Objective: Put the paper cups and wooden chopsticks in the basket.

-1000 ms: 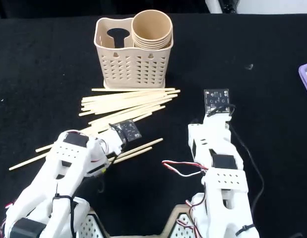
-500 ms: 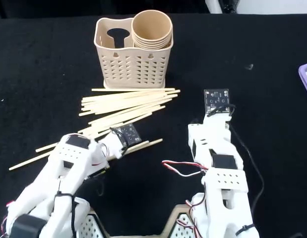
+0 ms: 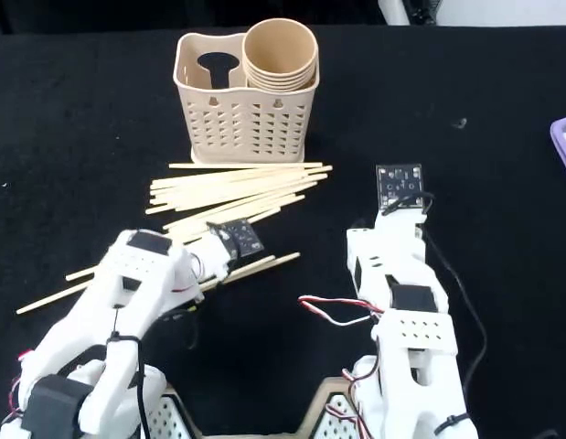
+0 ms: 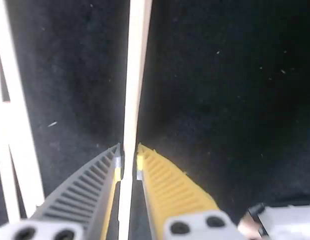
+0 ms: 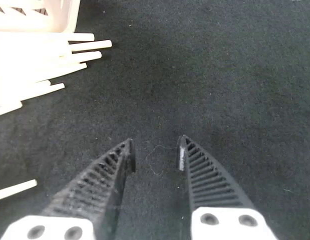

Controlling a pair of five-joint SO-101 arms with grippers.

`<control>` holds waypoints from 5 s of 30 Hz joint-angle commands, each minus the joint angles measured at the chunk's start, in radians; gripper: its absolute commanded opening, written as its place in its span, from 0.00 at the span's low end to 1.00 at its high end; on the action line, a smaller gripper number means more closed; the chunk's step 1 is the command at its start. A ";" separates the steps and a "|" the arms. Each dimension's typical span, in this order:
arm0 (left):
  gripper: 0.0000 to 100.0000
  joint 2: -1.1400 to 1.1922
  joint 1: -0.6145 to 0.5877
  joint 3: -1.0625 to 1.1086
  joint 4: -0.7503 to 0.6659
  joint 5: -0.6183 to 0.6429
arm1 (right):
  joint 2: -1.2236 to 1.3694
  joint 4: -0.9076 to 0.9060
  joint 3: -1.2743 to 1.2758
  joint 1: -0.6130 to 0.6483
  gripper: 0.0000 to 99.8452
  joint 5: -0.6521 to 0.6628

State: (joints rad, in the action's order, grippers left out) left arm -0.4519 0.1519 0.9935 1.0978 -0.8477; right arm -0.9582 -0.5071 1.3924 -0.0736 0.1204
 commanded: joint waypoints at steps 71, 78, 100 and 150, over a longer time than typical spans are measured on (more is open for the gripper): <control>0.03 0.404 -0.081 -0.961 -1.077 1.099 | -0.004 0.060 0.024 0.014 0.01 -0.003; 0.03 0.404 -0.085 -0.880 -1.062 1.102 | -0.004 0.060 0.019 0.014 0.01 -0.003; 0.21 0.213 -0.091 -0.521 -1.060 1.096 | -0.004 0.060 0.021 0.014 0.01 -0.003; 0.22 0.417 -0.384 -0.430 0.021 -0.222 | -0.004 0.060 0.021 0.014 0.01 -0.003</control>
State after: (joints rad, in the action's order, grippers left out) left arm -0.0806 -0.2823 0.5654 1.1669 -1.0687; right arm -0.9582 -0.4703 1.4262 -0.0736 0.1204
